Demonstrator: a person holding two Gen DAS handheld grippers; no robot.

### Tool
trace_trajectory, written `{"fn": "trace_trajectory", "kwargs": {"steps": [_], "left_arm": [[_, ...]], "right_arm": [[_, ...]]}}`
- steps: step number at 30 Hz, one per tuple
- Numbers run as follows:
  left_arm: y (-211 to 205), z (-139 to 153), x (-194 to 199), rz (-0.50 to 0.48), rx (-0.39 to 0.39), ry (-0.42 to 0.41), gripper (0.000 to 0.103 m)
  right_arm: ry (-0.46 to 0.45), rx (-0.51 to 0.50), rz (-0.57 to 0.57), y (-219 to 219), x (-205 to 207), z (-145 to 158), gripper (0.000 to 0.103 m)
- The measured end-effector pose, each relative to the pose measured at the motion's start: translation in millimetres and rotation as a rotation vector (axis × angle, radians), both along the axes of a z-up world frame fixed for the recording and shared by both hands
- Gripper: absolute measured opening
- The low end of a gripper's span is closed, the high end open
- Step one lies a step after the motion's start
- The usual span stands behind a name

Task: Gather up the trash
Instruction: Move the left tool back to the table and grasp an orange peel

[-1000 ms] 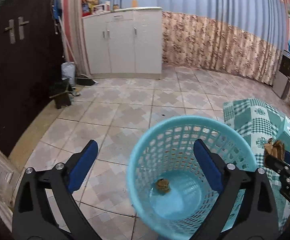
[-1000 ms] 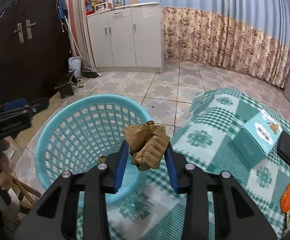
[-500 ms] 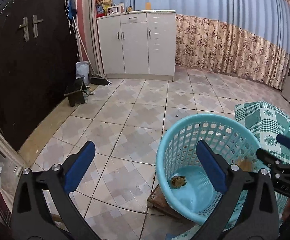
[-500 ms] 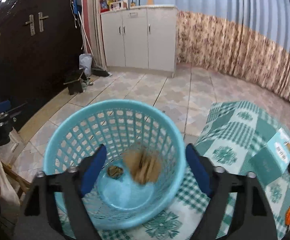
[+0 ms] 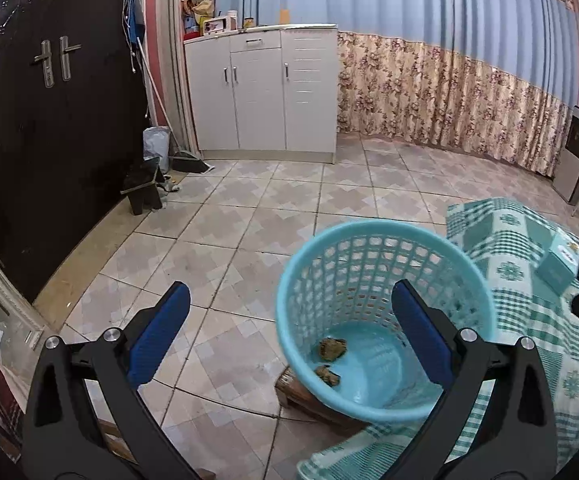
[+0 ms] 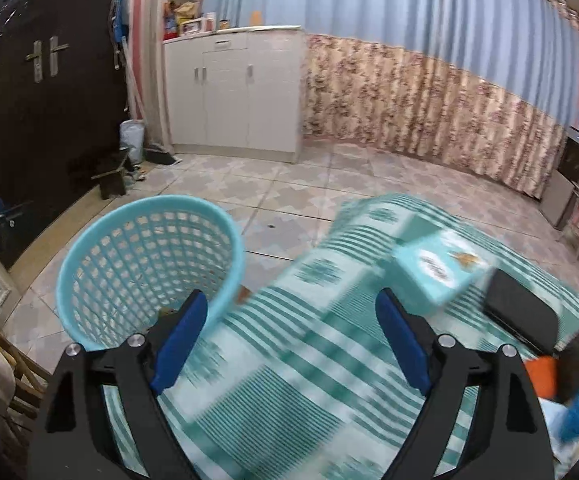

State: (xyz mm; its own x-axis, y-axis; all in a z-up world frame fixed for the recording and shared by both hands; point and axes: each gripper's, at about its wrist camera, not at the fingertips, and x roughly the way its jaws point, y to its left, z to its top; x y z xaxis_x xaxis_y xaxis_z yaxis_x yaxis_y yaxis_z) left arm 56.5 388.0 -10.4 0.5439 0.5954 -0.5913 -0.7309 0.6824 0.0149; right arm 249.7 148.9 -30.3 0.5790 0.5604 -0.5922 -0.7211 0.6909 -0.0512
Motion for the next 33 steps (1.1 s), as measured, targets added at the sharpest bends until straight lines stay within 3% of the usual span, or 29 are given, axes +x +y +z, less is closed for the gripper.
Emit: {"fn": "trace_trajectory", "kwargs": {"steps": [4, 10, 16, 24, 33], "left_arm": [[-26.3, -3.3, 2.9, -0.041, -0.017, -0.016, 0.098], [-71.2, -18.8, 18.7, -0.111, -0.091, -0.024, 0.098], [-127.5, -26.9, 48.2, -0.208, -0.072, 0.008, 0.098], [-203.3, -47.5, 94.2, -0.384, -0.139, 0.047, 0.098], [-286.5, -65.9, 137.9, -0.576, -0.2, 0.096, 0.098]], "right_arm": [[-0.056, -0.032, -0.076, -65.8, -5.6, 4.5, 0.09], [-0.061, -0.053, -0.21, -160.0, -4.9, 6.1, 0.09], [-0.08, -0.085, -0.343, -234.3, -3.9, 1.0, 0.091], [-0.051, -0.118, -0.496, -304.4, -9.9, -19.9, 0.091], [-0.019, -0.143, -0.61, -354.9, -11.7, -38.7, 0.091]]}}
